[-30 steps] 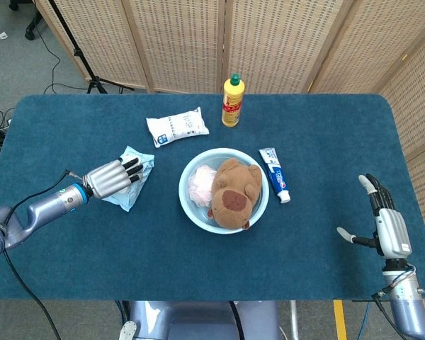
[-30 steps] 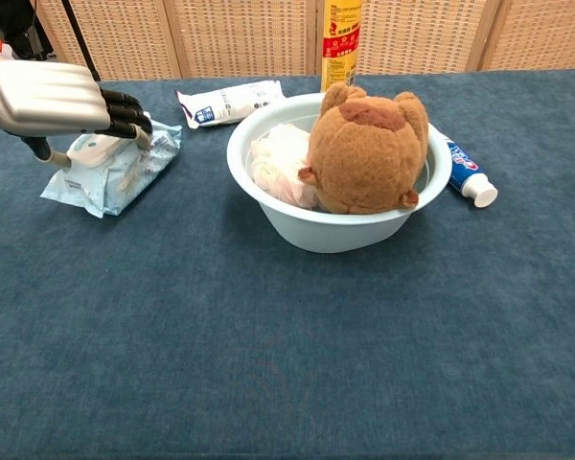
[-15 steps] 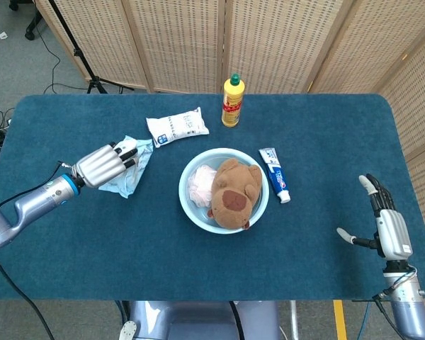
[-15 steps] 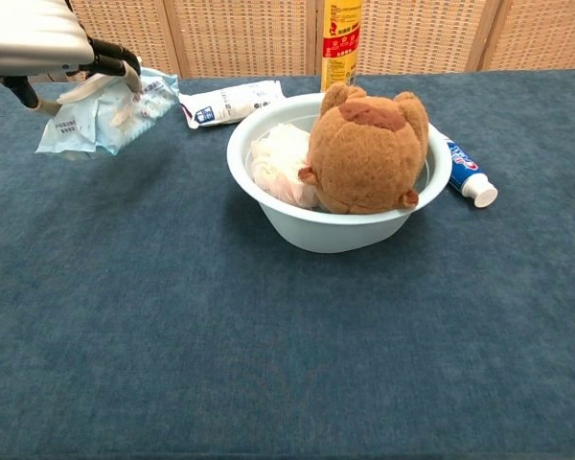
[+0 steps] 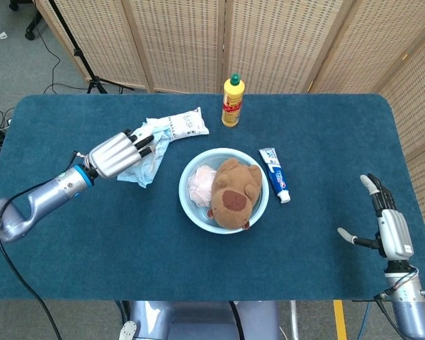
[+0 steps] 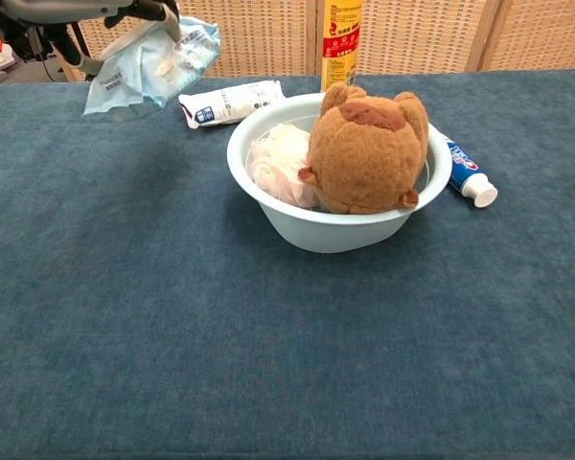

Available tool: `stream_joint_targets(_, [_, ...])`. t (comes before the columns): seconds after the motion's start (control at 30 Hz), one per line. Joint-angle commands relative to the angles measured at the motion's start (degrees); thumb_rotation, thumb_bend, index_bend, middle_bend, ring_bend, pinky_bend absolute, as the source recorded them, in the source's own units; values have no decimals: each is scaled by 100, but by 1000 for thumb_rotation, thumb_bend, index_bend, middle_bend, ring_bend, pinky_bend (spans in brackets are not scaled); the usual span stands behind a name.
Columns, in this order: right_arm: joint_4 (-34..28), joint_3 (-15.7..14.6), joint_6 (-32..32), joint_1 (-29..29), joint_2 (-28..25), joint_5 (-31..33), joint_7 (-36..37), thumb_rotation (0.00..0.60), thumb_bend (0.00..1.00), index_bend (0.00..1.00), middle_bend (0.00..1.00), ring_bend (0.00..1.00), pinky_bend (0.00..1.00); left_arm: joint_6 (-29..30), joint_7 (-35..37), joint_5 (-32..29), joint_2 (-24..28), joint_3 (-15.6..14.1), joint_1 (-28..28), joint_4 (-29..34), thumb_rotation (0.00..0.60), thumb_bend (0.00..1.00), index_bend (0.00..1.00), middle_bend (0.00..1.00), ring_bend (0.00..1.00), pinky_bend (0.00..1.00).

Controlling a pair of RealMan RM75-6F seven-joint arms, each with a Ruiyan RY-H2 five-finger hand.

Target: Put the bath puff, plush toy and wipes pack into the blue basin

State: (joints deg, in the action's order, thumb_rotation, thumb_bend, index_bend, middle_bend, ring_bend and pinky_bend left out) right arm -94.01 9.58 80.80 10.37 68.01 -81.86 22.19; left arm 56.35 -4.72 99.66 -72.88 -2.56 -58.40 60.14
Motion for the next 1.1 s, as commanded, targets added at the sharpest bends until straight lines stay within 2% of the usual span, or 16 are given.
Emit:
stream_joint_targets(0.03, [40, 18, -32, 4, -7, 48, 73, 600, 131, 0, 0, 0, 0, -33, -61, -100, -104, 220, -160, 54, 600, 585, 808, 535, 537, 576])
stream_joint_targets(0.37, [178, 80, -158, 8, -57, 200, 442, 600, 131, 0, 0, 0, 0, -382, -232, -425, -649, 790, -707, -45, 600, 588, 808, 535, 537, 576])
stream_joint_targets(0.57, [292, 125, -227, -2, -98, 287, 716, 600, 131, 0, 0, 0, 0, -387, -352, -505, -1191, 1049, -1035, -147, 600, 588, 809, 536, 537, 576])
stream_joint_targets(0.83, [347, 170, -217, -33, -149, 315, 931, 600, 131, 0, 0, 0, 0, -281, -383, -542, -1705, 1221, -1317, -240, 600, 580, 808, 536, 537, 576])
stream_joint_targets(1.1, [335, 167, -190, -51, -179, 263, 1001, 600, 131, 0, 0, 0, 0, -172, -484, -483, -2114, 1110, -1375, -512, 600, 577, 809, 536, 538, 576])
